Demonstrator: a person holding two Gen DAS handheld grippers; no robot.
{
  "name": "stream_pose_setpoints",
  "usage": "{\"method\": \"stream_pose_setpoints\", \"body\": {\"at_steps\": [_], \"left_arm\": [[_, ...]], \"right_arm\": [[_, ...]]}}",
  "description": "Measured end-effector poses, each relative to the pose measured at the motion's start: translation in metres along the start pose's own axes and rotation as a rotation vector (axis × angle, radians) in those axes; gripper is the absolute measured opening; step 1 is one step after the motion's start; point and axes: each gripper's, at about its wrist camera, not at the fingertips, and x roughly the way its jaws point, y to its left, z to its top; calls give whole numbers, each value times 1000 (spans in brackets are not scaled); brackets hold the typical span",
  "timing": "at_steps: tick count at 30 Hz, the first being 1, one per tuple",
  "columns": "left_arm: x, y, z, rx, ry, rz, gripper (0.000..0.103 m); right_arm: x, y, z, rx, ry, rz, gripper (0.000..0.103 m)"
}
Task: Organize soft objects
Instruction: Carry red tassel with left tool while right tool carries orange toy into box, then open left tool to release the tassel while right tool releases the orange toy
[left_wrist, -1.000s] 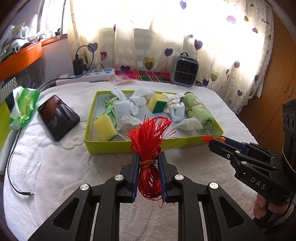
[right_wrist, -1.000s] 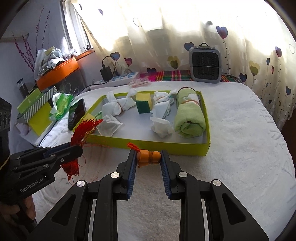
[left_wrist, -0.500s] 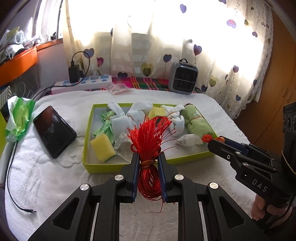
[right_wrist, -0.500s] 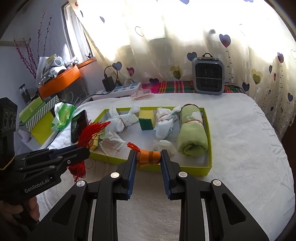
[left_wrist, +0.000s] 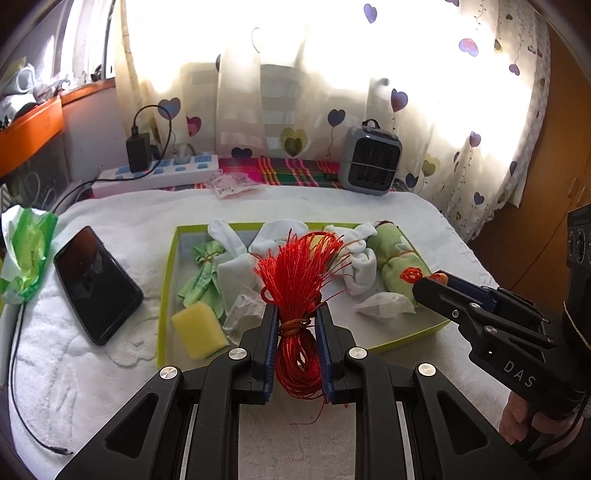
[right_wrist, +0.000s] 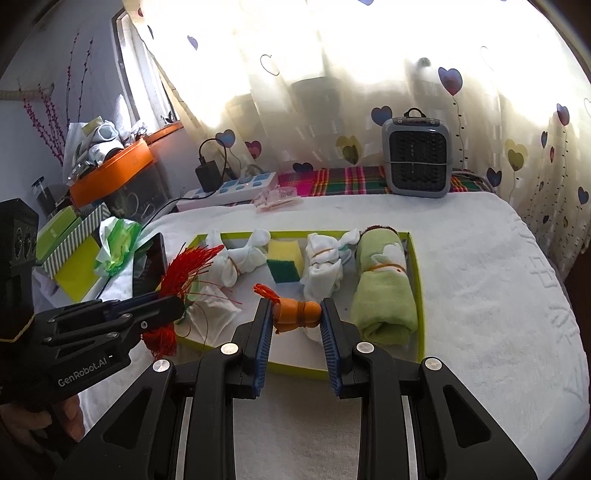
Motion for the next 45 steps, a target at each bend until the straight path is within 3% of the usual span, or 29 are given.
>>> {"method": "stream_pose_setpoints", "body": {"at_steps": [11,19,25,35,45], "left_arm": [[17,1,23,-39,-17,-26,18],[49,4,15,-38,55,-5,18],[60,4,11,-17,71,38,18],[73,6,7,-21,101,40,19],[74,4,6,-13,104,37,28]], "right_arm": [[13,0,11,8,-6,7,27],[39,4,7,-26,51,0,27],[53,1,3,-40,88,-18,27],[66,1,-2,-78,120,-58,27],[70,-1,-4,-80,131,-73,27]]}}
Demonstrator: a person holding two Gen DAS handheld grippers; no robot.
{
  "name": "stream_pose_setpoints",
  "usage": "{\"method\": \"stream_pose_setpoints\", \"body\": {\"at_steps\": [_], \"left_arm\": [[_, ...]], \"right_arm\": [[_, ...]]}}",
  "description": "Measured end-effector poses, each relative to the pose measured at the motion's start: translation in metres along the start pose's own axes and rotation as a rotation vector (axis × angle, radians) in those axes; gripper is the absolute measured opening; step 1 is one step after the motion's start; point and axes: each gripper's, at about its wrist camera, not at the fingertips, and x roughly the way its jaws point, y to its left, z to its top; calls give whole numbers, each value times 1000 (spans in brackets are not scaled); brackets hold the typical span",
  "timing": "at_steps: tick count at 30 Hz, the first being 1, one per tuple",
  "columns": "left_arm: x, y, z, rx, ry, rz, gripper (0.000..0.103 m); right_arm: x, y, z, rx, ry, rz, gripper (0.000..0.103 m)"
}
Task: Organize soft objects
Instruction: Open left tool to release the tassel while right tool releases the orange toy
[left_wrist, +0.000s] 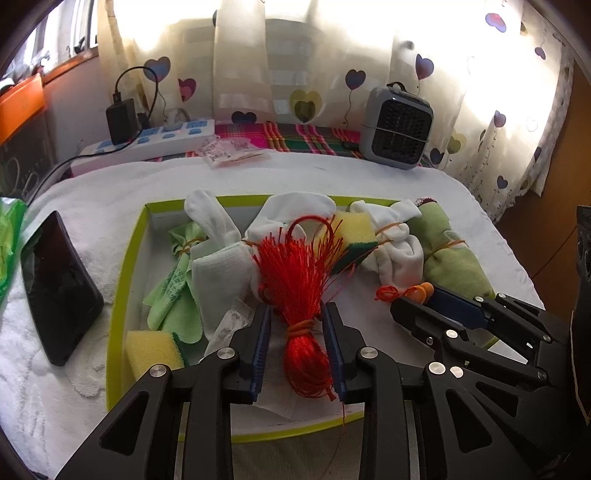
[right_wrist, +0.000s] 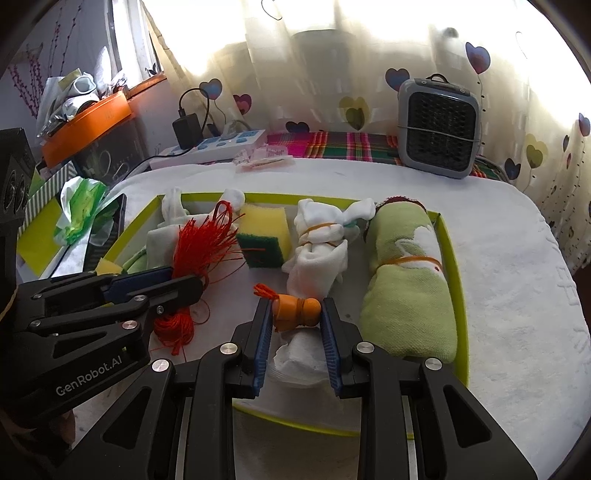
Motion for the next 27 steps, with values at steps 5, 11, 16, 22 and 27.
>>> {"method": "stream_pose_setpoints", "body": {"at_steps": [5,11,16,22,27], "left_arm": [[-1,0,-1,-5,-5,15,34],[0,1,-3,0,-4,20,35],[-2,0,-4,1,-10,26,35],[-9,0,-7,-6,-19,36,39],[-19,1,-9,-13,-32,39,43]], "right_arm": [[0,1,-2,-3,4,-6,32],[-1,3,-3,-6,2,-8,36],[-3,3,-4,-2,-4,-10,41],[-8,3,-5,6,-15,-9,44],[-15,2,-7,20,-28,-2,48]]}}
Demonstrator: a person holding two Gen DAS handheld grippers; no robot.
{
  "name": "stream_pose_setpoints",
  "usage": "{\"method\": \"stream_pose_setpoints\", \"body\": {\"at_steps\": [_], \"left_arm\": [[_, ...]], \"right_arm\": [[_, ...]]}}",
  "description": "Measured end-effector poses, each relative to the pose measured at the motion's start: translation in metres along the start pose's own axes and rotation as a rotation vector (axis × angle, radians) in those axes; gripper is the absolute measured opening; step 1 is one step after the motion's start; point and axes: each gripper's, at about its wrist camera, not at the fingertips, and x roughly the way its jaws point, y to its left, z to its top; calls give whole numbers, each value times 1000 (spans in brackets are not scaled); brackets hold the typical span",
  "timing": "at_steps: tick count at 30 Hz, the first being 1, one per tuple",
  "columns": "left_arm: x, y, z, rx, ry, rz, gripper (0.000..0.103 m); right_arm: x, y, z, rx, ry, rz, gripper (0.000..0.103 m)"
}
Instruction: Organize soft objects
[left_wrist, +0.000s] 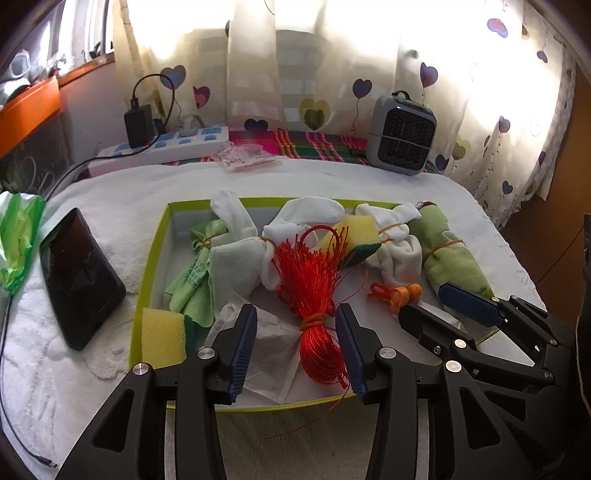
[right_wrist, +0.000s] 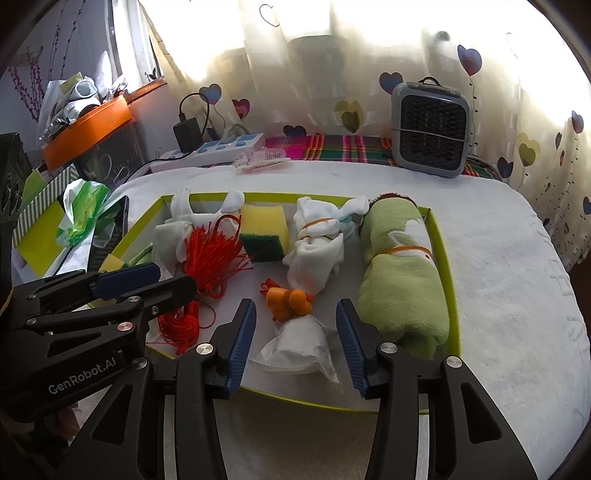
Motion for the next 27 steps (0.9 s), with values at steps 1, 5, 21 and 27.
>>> {"method": "stream_pose_setpoints", "body": {"at_steps": [1,5,21,27], "left_arm": [[-3,0,-1,-2,-4,3,43],[-13,0,-4,-8,-16,13,48],[-56,11,-38,-35,-53,72,48],[-56,14,-59,-40,-8,90,48]], "right_arm": [[-2,0,0,2,-4,-1,51],[-10,-1,-3,16,-18,6,56],[-44,4,-28,12,-39,-4,57],[-50,-1,-40,25,-11,-41,58]]}}
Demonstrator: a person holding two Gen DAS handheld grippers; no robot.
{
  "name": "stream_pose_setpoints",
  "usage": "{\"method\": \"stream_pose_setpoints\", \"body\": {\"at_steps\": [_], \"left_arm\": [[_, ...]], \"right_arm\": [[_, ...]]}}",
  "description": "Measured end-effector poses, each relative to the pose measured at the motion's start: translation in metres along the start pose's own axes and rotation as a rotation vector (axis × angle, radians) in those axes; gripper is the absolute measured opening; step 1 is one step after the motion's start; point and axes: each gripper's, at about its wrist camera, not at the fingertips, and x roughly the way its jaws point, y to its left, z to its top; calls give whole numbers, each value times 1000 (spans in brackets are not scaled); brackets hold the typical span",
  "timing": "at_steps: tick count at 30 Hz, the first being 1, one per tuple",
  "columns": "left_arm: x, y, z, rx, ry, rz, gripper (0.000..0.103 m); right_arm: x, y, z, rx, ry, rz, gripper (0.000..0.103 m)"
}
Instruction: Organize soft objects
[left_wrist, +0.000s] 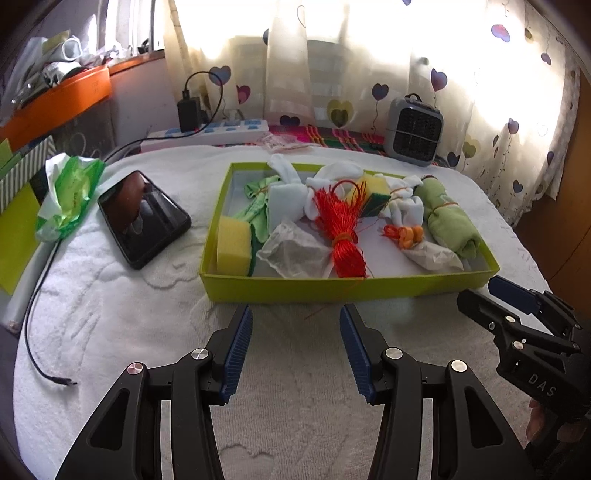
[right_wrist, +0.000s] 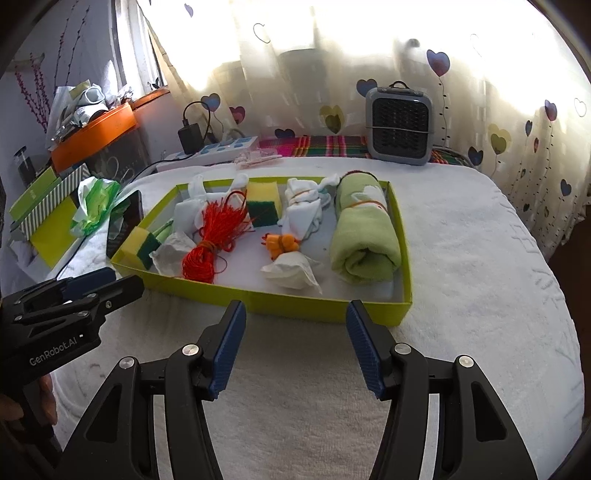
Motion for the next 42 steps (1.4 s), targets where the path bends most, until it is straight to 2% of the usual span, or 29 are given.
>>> {"method": "stream_pose_setpoints", "body": {"at_steps": [13,27,31,42], "left_arm": [[10,8,-29,-8,75,29,48],[11,-3,-34,25,55,88,52],[11,-4,-35,11,48,96,53],[12,-4,-35,4,46,98,56]], "right_arm": [[6,-4,-22,-7,83,-33,61],[8,-6,-31,-29,121,-105,62],[9,-10,-33,-14,130,-125,73],[9,-9,-33,-13,132,-124,74]]}}
